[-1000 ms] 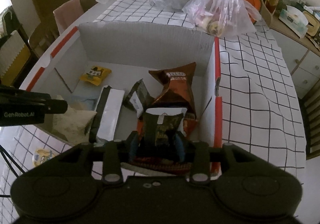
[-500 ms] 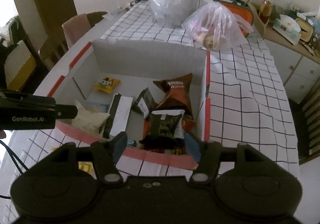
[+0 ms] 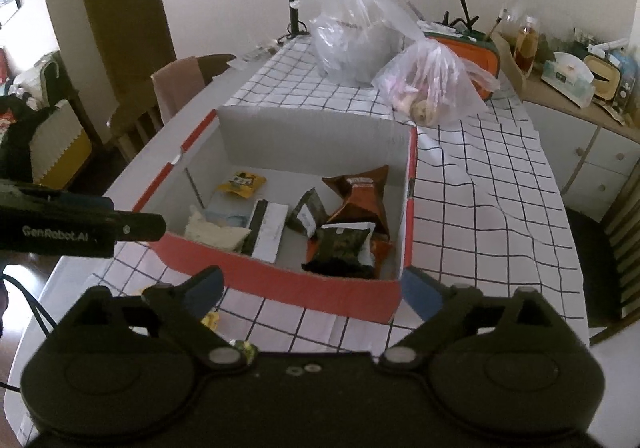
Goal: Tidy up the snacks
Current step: 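Move both open tools back toward the Minion packet and green candy, then grasp the yellow Minion packet with the left tool while the right tool grasps the green candy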
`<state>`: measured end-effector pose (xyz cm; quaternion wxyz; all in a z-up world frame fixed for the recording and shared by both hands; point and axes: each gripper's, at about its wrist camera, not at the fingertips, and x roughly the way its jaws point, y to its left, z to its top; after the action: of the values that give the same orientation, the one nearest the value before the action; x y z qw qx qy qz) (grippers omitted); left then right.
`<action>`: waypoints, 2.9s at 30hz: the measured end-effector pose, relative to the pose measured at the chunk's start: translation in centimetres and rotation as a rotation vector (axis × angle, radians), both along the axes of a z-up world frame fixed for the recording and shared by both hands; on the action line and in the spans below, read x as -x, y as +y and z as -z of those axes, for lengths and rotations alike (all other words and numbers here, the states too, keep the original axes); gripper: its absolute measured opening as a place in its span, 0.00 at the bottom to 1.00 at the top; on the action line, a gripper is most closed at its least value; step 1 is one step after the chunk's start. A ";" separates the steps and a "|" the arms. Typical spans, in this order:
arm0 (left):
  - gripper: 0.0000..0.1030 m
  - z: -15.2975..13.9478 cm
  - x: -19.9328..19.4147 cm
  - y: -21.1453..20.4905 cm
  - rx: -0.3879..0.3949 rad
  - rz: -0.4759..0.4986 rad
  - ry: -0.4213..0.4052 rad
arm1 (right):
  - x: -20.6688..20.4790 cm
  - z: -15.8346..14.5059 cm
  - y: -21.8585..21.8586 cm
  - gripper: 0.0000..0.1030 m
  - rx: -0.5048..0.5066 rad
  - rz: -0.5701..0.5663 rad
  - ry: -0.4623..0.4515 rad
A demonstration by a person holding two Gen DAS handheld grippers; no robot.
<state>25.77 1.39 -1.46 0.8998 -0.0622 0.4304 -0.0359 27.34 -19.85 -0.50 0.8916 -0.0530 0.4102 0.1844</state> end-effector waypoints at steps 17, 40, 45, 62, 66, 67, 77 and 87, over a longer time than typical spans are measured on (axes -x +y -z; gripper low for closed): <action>0.96 2.1 4.6 1.1 0.051 -0.018 0.010 | 3.7 2.9 1.1 0.98 -0.013 -0.075 0.053; 0.96 7.9 6.9 4.6 -0.008 -0.108 0.034 | 2.9 10.7 6.3 0.89 0.111 -0.169 0.169; 0.96 8.7 6.9 5.2 -0.012 -0.112 0.044 | 2.4 12.1 7.3 0.80 0.146 -0.198 0.181; 0.96 10.7 4.3 4.7 -0.028 -0.027 0.089 | 1.6 13.2 7.8 0.43 0.151 -0.228 0.178; 0.96 11.6 2.8 3.6 -0.086 0.062 0.126 | 1.8 13.0 7.0 0.42 0.128 -0.215 0.190; 0.96 11.9 2.4 3.4 -0.103 0.085 0.136 | 1.9 12.8 6.8 0.42 0.121 -0.214 0.192; 0.95 14.2 0.1 2.3 -0.197 0.148 0.185 | 2.3 12.1 5.3 0.42 0.085 -0.190 0.206; 0.84 14.8 -0.7 2.8 -0.160 0.126 0.187 | 2.2 11.9 4.5 0.42 0.075 -0.170 0.204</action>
<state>26.52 4.24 -16.30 0.8537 0.0341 0.5170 -0.0521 25.10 -15.30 -12.35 0.8237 -0.1019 0.4995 0.2481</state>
